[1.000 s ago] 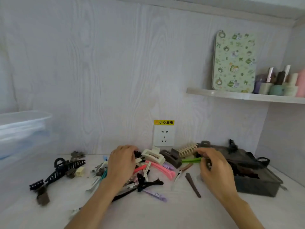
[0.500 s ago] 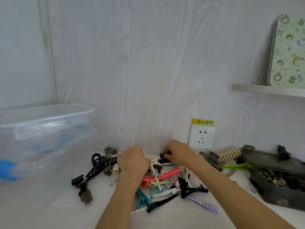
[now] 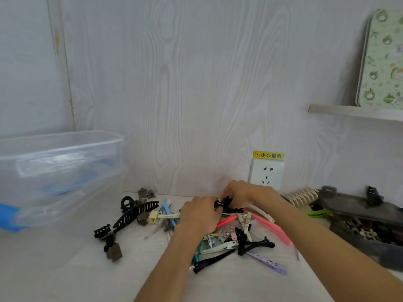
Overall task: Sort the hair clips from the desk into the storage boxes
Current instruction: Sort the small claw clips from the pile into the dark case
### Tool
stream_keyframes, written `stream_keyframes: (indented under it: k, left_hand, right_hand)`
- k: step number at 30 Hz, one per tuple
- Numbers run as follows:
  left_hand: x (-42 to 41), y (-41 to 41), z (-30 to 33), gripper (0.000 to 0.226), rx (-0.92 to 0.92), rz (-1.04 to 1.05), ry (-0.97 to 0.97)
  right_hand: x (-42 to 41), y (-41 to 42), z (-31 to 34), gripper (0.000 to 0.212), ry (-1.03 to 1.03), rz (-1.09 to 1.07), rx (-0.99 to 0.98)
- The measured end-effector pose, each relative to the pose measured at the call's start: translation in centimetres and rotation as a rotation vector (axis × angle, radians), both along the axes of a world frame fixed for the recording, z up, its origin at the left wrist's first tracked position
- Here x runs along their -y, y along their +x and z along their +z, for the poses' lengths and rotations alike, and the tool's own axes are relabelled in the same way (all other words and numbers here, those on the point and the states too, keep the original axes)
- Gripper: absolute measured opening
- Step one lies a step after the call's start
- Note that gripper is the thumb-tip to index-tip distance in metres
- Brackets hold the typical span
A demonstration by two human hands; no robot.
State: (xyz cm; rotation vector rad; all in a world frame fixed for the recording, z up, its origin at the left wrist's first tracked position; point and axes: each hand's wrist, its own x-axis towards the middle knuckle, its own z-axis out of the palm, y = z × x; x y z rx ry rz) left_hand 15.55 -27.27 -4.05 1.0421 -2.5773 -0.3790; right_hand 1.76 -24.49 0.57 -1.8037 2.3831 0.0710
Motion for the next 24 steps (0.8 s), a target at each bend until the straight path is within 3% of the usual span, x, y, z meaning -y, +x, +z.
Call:
stream_keyframes:
  k: [4,8,12,14,18,24]
  left_hand:
    - [0.0,-0.2,-0.1,0.034,-0.094,0.113,-0.054]
    - [0.5,-0.1,-0.3,0.018,-0.285,0.182,-0.053]
    - [0.9,0.0,-0.2,0.014,-0.434,0.214,-0.006]
    - [0.9,-0.1,0.0,0.015,-0.524,0.218,-0.017]
    - [-0.5,-0.3,0.9,0.016,-0.646,0.172,-0.133]
    - [-7.1,-2.8,1.8,0.017,-0.672,-0.079,-0.267]
  right_hand:
    - [-0.7,-0.8,-0.1,0.030,-0.114,0.000,0.216]
    - [-1.6,-1.3,-1.5,0.025,-0.339,-0.011,0.381]
    - [-3.5,-0.9,-1.6,0.021,-0.726,-0.091,0.792]
    - [-5.2,-0.7,-1.7,0.021,-0.891,-0.134,0.890]
    - [-10.2,-0.8,-2.5,0.025,-1.050,-0.146,0.777]
    - [-19.9,-4.1,-3.0,0.030,-1.243,-0.286,0.358]
